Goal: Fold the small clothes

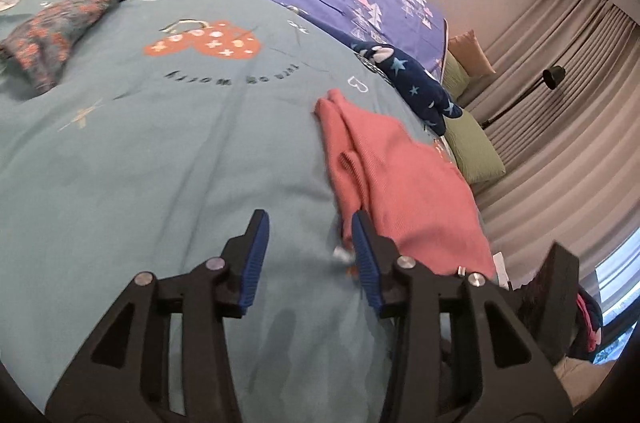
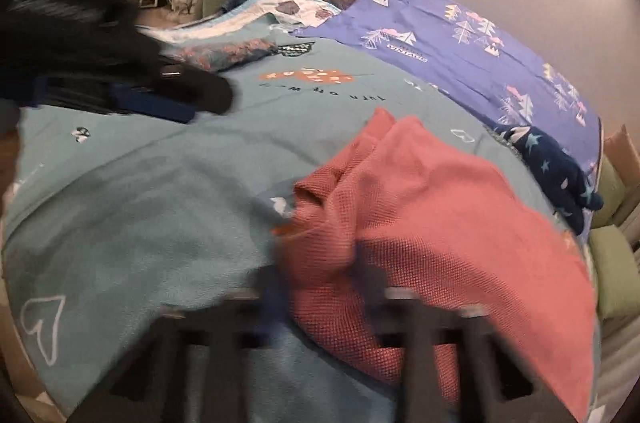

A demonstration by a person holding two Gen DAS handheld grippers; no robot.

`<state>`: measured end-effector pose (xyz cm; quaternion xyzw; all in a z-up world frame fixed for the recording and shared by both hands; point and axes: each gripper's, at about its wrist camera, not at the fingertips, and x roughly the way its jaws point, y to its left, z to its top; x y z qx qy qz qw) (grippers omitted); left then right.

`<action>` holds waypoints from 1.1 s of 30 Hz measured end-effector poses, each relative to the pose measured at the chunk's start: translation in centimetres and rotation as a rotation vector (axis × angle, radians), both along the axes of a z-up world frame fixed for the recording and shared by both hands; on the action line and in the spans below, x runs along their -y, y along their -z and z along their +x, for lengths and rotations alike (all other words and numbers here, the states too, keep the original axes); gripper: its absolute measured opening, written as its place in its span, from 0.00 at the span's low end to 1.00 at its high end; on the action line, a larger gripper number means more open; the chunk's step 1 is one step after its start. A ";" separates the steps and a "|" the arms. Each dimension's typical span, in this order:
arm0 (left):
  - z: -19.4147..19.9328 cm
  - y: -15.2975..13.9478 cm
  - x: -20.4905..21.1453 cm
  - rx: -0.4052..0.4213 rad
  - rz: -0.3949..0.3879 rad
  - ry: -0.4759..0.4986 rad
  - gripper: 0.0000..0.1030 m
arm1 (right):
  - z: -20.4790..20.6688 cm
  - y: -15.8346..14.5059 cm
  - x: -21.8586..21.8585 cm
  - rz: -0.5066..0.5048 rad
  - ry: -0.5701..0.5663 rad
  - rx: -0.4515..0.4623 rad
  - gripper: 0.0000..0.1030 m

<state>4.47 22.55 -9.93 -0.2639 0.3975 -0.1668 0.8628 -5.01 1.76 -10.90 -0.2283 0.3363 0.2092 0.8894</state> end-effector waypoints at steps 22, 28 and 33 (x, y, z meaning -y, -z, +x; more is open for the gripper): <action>14.0 1.3 7.4 -0.181 -0.075 0.169 0.11 | 1.5 -3.5 5.7 0.352 -0.021 -0.111 0.08; 13.6 -2.3 9.8 -0.136 0.008 0.182 0.11 | 1.5 -4.2 8.6 0.465 -0.031 -0.148 0.08; 14.0 -4.5 12.7 -0.107 0.055 0.202 0.11 | 0.8 -5.8 11.9 0.532 -0.014 -0.096 0.08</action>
